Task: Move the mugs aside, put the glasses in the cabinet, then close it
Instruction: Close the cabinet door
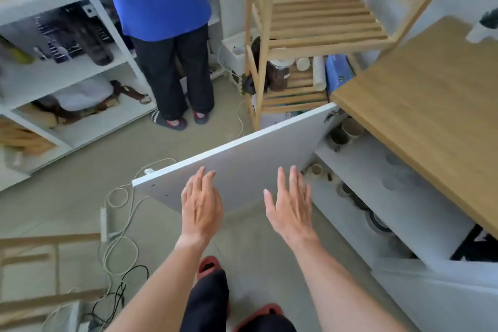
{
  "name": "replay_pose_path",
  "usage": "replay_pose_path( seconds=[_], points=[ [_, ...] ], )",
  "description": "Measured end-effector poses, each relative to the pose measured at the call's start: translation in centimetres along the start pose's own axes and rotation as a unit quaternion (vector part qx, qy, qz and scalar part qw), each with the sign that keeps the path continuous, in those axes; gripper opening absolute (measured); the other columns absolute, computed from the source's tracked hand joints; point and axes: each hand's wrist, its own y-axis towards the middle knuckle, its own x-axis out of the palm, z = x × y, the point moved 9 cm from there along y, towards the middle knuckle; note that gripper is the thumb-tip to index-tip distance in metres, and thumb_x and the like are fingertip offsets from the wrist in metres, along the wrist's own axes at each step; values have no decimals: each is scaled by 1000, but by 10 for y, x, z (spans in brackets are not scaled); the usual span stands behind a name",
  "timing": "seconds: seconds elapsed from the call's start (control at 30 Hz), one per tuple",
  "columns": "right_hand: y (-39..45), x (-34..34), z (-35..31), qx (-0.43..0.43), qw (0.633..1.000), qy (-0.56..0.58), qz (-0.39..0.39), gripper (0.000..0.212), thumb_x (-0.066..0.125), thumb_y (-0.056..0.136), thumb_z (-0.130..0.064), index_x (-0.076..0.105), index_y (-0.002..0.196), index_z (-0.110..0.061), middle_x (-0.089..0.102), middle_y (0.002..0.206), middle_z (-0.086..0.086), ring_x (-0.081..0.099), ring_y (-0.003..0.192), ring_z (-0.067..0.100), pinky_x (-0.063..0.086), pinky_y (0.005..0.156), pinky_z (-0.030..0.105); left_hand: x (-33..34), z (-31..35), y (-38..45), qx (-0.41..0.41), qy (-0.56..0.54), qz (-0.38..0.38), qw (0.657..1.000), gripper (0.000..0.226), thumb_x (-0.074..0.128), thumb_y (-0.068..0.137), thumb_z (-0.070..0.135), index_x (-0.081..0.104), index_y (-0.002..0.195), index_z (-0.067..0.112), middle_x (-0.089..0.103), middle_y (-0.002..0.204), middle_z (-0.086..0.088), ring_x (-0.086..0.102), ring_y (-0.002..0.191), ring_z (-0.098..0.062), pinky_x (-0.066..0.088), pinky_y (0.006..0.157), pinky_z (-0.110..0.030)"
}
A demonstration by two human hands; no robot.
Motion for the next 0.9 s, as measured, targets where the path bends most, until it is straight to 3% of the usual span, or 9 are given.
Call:
replay_pose_path(
  seconds=[0.17,0.37,0.5,0.73,0.9],
  points=[
    [15,3,-80,-81,996,-13,-18,68,31,101,-48,7,159,-20,-1,167,14,5,155,29,4,124,47,-46,-54,10,-49,25,53,997,52,47,92,9,42,144,12,33,156,-15,30,143,-33,22,117,-41],
    [17,25,-136,-112,993,5,-41,69,35,101,-45,6,159,-20,-3,167,15,3,155,29,2,124,47,-33,-92,25,-63,107,-41,991,63,42,95,24,20,153,27,21,159,-5,14,148,-30,14,116,-51],
    [6,35,-134,-107,993,0,-52,70,35,101,-45,5,159,-20,-3,167,14,3,155,28,3,124,46,-36,-93,21,6,186,-50,981,68,51,91,23,22,152,31,35,145,-12,26,138,-36,25,105,-53],
    [-27,41,-94,-67,996,1,-56,70,35,100,-46,7,159,-20,1,167,15,9,154,29,6,124,47,-45,-72,-16,129,216,-38,967,55,51,94,33,37,147,34,57,119,-9,52,97,-33,42,79,-43],
    [-66,47,-51,-39,997,17,-62,69,35,100,-45,10,159,-19,5,167,15,9,154,28,7,125,47,-35,-50,-65,232,186,-91,951,54,41,97,41,35,150,28,60,110,-7,56,90,-28,47,79,-38]
  ],
)
